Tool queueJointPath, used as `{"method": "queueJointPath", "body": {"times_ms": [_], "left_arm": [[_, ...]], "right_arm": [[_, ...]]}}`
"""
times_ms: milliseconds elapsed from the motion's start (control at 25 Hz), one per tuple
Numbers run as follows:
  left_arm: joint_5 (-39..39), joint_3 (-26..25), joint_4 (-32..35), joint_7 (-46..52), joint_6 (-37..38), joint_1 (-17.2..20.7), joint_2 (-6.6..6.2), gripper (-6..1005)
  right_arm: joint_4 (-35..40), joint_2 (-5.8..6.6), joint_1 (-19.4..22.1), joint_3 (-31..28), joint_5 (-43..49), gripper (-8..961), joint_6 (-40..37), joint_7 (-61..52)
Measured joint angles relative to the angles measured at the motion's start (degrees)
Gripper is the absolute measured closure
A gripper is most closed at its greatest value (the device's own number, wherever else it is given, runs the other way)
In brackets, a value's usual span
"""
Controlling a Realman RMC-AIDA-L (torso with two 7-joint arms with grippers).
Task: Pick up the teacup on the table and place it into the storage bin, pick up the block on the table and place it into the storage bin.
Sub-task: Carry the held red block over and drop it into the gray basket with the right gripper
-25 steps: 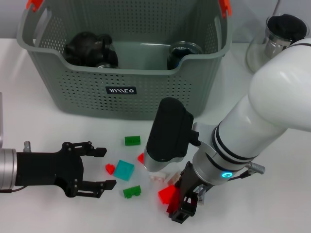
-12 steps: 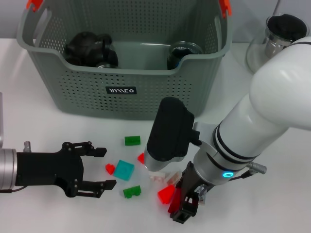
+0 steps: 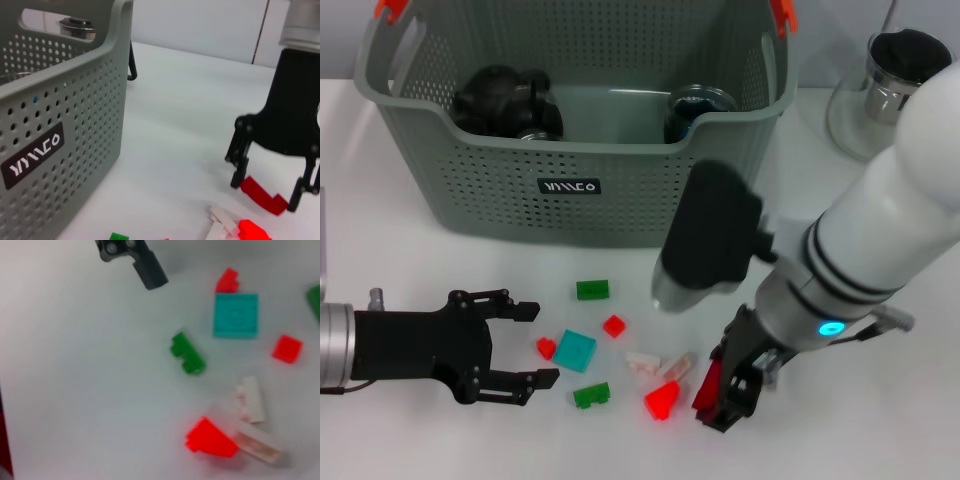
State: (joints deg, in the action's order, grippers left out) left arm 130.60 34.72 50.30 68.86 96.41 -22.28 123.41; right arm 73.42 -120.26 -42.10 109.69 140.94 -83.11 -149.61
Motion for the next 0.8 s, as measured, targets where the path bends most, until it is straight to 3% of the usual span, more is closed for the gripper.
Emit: {"method": "queueJointPath", "body": {"times_ms": [360,440,480,520,600,800], "left_arm": [[0.00,-0.02,0.24,0.03,0.34,-0.15,-0.10,152],[0.00,-0.06,0.26,0.03,0.33,-0.16,-0.11,152],[0.00,-0.09,0.28,0.02,0.32,-0.16,-0.14,152],[0.00,-0.10,0.31,0.02,0.31,-0.16,-0.17,152],[0.00,-0.09,0.33,0.02,0.33,-0.17,-0.19,153],[-0.01,-0.09,0.33,0.24,0.48,-0.29,-0.20,153]], "right_arm": [[17.33,-0.04,0.74,-16.50,-3.54,243,-12.76,1.42],[20.06,-0.01,-0.75,-20.88,-6.00,242,-13.84,1.68],[21.81,-0.02,-2.90,-26.13,-7.96,242,-14.52,2.46],[21.81,-0.02,-2.90,-26.13,-7.96,242,-14.52,2.46],[22.46,-0.02,-5.62,-31.81,-8.47,242,-14.30,3.10],[21.07,0.06,-11.12,-43.10,-5.47,242,-9.02,5.54]]}}
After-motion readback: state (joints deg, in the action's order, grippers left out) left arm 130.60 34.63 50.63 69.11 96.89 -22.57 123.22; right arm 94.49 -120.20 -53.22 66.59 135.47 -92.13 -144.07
